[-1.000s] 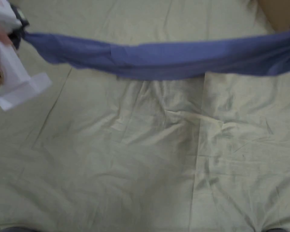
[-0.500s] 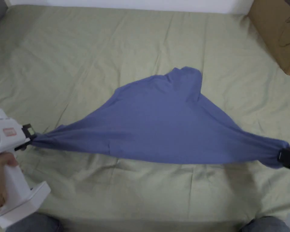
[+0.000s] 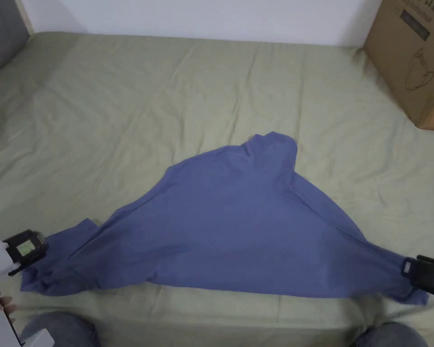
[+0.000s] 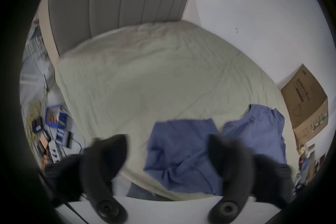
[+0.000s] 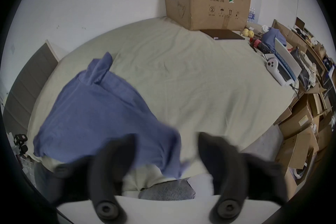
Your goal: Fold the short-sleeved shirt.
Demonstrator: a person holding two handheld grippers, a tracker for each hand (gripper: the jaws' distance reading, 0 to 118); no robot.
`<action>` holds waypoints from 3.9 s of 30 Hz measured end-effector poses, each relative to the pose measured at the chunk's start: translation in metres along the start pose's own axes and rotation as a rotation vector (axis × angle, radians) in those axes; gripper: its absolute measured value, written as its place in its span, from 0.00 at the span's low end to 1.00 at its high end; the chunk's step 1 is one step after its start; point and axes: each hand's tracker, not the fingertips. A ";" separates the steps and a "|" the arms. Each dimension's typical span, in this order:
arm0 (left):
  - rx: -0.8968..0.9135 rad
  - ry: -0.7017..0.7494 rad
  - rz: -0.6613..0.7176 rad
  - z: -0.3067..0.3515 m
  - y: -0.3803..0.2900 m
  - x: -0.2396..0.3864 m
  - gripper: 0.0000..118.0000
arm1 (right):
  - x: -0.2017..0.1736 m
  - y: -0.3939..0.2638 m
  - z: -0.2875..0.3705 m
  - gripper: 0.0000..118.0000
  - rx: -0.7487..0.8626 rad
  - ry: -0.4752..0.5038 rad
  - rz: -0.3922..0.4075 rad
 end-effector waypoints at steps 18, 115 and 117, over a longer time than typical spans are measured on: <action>0.612 -0.286 -0.377 0.126 0.000 0.133 0.96 | -0.103 0.028 0.135 0.91 0.692 0.110 0.240; -0.021 -0.432 -0.816 -0.030 0.054 0.413 0.00 | 0.015 0.007 -0.068 0.80 -0.366 -0.013 0.038; -0.037 -0.428 -0.817 -0.032 0.056 0.414 0.00 | 0.017 -0.001 -0.070 0.43 -0.356 0.011 0.006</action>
